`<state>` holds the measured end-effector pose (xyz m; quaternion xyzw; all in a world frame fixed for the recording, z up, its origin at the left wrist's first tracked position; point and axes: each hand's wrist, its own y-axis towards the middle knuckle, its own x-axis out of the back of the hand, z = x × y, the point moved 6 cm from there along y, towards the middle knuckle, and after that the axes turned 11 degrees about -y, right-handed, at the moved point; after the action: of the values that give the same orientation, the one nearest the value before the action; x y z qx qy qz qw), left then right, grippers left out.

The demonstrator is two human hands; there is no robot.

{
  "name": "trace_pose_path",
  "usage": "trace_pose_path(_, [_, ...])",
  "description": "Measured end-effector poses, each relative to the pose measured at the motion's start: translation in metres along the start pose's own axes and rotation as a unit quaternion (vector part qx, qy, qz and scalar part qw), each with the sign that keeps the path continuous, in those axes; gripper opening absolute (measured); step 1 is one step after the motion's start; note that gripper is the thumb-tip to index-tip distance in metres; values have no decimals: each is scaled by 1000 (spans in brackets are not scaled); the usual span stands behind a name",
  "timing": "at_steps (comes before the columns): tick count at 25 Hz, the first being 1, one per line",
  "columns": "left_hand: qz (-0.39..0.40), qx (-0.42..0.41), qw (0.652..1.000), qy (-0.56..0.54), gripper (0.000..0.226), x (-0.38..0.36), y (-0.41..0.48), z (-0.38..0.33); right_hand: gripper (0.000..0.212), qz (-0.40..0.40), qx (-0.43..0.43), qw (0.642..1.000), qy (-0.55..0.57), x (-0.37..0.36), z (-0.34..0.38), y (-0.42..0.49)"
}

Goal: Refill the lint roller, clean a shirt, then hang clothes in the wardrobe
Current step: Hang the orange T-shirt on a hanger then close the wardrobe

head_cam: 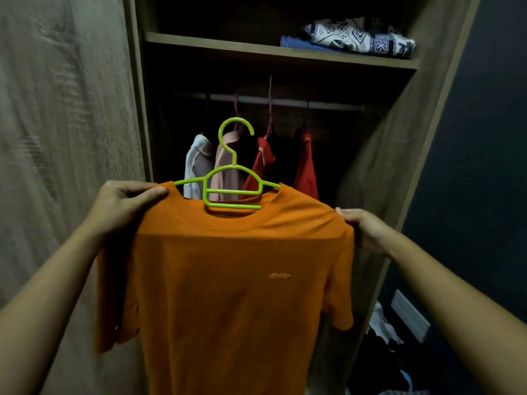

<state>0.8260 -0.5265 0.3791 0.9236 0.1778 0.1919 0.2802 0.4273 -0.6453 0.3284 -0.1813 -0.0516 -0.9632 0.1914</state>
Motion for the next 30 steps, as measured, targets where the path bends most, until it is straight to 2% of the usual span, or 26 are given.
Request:
trace_pose_path(2, [2,9,1000,-3,33,0,-1,6,29,21,-42,999,8,-1,-9,3])
trace_pose_path(4, [-8,19,1000,-5,23,-1,-3,9,27,-1,-14,999,-34,0,-8,8])
trace_pose_path(6, [-22,22,1000,-3,14,-6,-2,8,24,-117,77,983,-117,6,8,7])
trace_pose_path(8, [-23,23,999,16,24,-20,-3,2,16,-277,198,918,-203,7,37,-8])
trace_pose_path(9, [-23,20,999,25,27,-31,-4,-3,12,-296,244,899,-212,-2,51,-14])
trace_pose_path(10, [-25,18,999,39,30,-44,-6,-9,11,-282,263,897,-217,-14,60,-15])
trace_pose_path(11, [-32,16,997,62,33,-57,-8,-15,11,-239,257,913,-207,-32,66,-15])
trace_pose_path(13, [-52,19,993,102,37,-86,-12,-26,13,-106,161,977,-90,-68,69,-12])
trace_pose_path(15, [-64,30,990,124,36,-115,-16,-35,23,-62,62,995,40,-76,62,-9])
trace_pose_path(17, [-53,33,991,119,38,-142,-18,-36,27,-86,25,992,83,-64,56,-5])
trace_pose_path(22, [-35,61,994,88,36,-202,-19,-46,31,-132,-28,988,80,-29,36,5])
trace_pose_path(26, [15,57,995,76,33,-243,-15,-70,16,-158,-4,974,164,4,39,17])
trace_pose_path(28, [61,57,996,42,43,-258,-7,-77,19,-187,2,963,195,24,38,29])
trace_pose_path(30, [53,48,997,21,49,-264,11,-79,20,-198,-3,959,205,42,35,44])
